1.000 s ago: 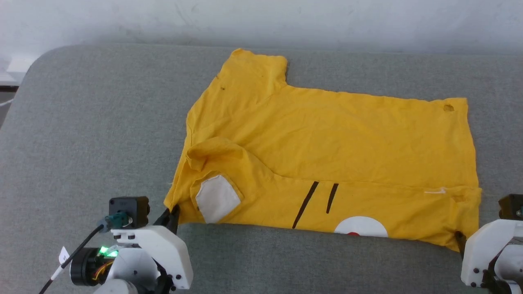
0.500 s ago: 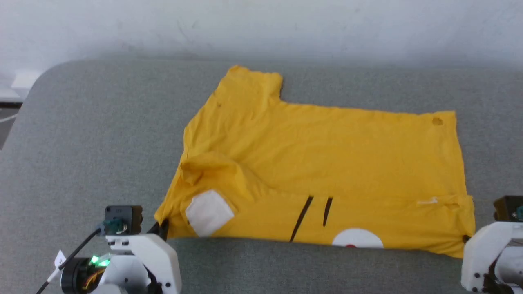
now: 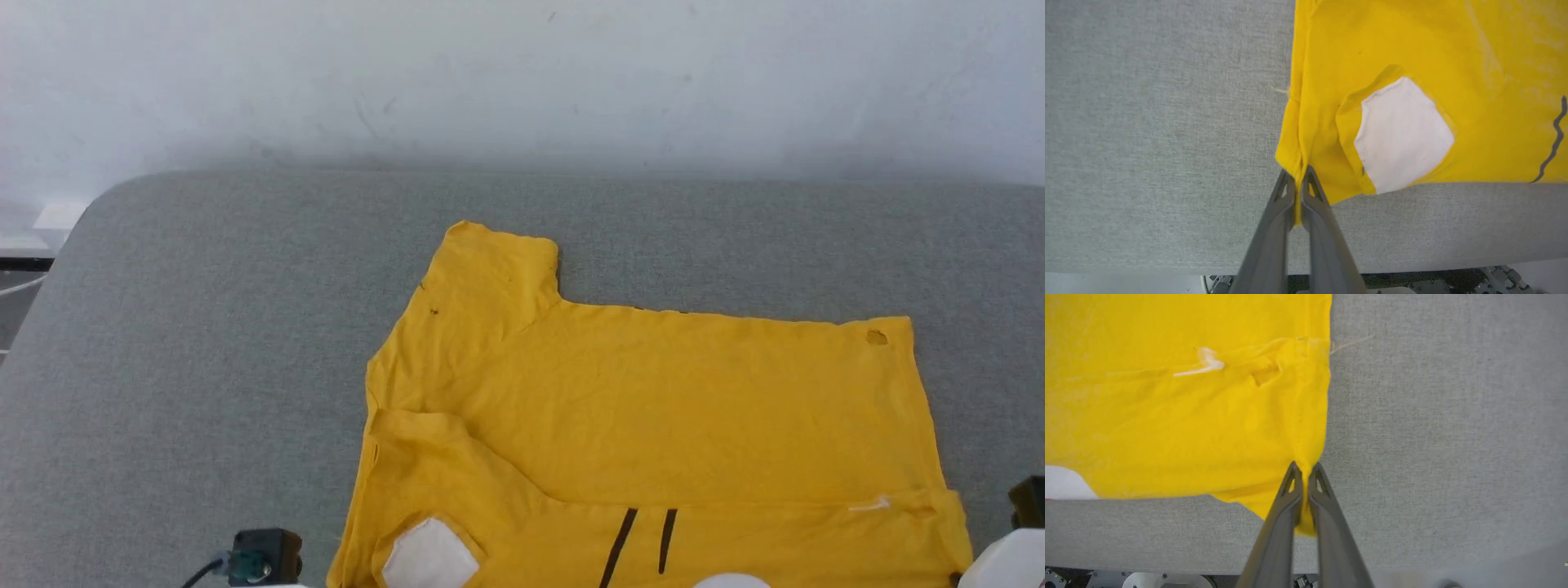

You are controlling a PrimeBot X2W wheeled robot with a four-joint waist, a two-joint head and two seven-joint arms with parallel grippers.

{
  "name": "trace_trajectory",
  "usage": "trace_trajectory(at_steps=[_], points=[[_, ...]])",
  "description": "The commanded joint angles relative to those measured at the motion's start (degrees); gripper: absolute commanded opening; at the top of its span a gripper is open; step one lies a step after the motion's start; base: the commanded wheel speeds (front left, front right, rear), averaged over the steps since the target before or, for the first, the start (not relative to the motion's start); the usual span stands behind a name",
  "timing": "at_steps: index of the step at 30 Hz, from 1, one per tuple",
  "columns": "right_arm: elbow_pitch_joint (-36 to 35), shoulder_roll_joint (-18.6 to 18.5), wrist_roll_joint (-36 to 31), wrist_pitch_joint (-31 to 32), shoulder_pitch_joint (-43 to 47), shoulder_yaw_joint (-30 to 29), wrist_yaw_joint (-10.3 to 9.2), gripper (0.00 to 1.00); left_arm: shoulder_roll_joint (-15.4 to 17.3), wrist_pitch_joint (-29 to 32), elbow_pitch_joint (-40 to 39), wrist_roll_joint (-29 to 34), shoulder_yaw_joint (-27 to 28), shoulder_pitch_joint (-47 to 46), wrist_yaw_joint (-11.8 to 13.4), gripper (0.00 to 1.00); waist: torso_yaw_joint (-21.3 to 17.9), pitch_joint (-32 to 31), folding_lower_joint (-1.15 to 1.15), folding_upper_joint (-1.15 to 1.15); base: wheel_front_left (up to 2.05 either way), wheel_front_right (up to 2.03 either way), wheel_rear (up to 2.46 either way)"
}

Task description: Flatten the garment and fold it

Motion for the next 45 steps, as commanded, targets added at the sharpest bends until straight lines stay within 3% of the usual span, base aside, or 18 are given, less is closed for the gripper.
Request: trace_trajectory(at_steps=[1, 5, 6, 7, 8, 13, 17, 23, 26, 30, 34, 40, 45], points=[[0.4, 0.2, 0.4, -0.4, 0.7, 0.0, -0.11, 0.00, -0.2, 0.2, 1.0, -0.2, -0.4, 0.6, -0.3, 0.00, 0.2, 0.5, 0.01, 0.00, 0.00, 0.00, 0.00], [3.3, 0.3, 0.5, -1.7, 0.9, 0.4, -0.11, 0.00, -1.3, -0.2, 4.1, -1.0, -1.0, 0.1, -2.1, 0.00, 0.4, 1.0, 0.01, 0.00, 0.00, 0.00, 0.00], [4.0, 0.2, 0.5, -2.3, 0.6, 0.6, -0.11, 0.00, -1.4, -0.4, 5.0, -0.8, -1.3, -0.3, -2.7, 0.11, 0.5, 1.0, 0.01, 0.00, 0.00, 0.00, 0.00], [4.6, 0.0, 0.4, -3.3, 0.2, 0.8, -0.11, 0.81, -1.5, -0.9, 5.8, -0.5, -1.5, -0.8, -3.5, 0.98, 0.5, 1.0, 0.01, 0.00, 0.00, 0.00, 0.00], [5.1, -0.2, 0.6, -4.2, -0.2, 1.1, -0.11, 1.00, -1.9, -2.0, 6.4, -0.4, -1.2, -1.3, -4.0, 1.00, 0.5, 0.9, 0.01, 0.00, 0.00, 0.00, 0.00], [5.1, -1.0, 1.5, -9.2, -2.4, 1.7, -0.11, 1.00, -2.3, -7.6, 7.1, 1.1, 0.7, -3.3, -5.5, 1.00, 0.5, 0.1, 0.01, 0.00, 0.00, 0.00, 0.00], [3.0, -1.7, 1.4, -17.2, -5.4, 2.4, -0.11, 1.00, -3.6, -15.7, 6.1, 2.6, 3.6, -5.4, -6.8, 1.00, 0.1, -0.8, 0.01, 0.00, 0.00, 0.00, 0.00], [-0.2, -1.0, 1.3, -31.6, -8.0, 4.5, -0.11, 1.00, -4.6, -28.0, 6.0, 6.5, 5.0, -8.1, -11.1, 1.00, -0.9, -1.2, 0.01, 0.00, 0.00, 0.00, 0.00], [-0.8, -1.1, 1.0, -38.6, -8.0, 6.2, -0.11, 1.00, -5.8, -32.7, 6.5, 8.0, 6.1, -9.2, -11.5, 1.00, -1.6, -0.8, 0.01, 0.00, 0.00, 0.00, 0.00], [-0.5, -1.1, 0.1, -45.3, -8.6, 7.6, -0.11, 1.00, -7.2, -34.6, 5.9, 10.9, 6.6, -10.7, -11.4, 1.00, -2.7, 1.0, 0.01, 0.00, 0.00, 0.00, 0.00], [-0.8, 0.0, -0.2, -47.7, -9.9, 8.3, -0.11, 1.00, -6.5, -32.8, 6.8, 12.3, 5.7, -14.4, -12.5, 1.00, -4.2, 3.6, 0.01, 0.00, 0.00, 0.00, 0.00], [-3.4, 2.2, -0.3, -48.6, -11.5, 7.7, -0.11, 1.00, -2.9, -19.4, 9.4, 11.4, 5.5, -25.0, -14.2, 1.00, -8.9, 9.7, 0.01, 0.00, 0.00, 0.00, 0.00], [-4.5, 3.4, 1.4, -48.7, -13.3, 11.0, -0.11, 1.00, 0.6, -5.2, 12.8, 10.9, 3.1, -37.9, -20.1, 1.00, -13.0, 15.0, 0.01, 0.00, 0.00, 0.00, 0.00]])
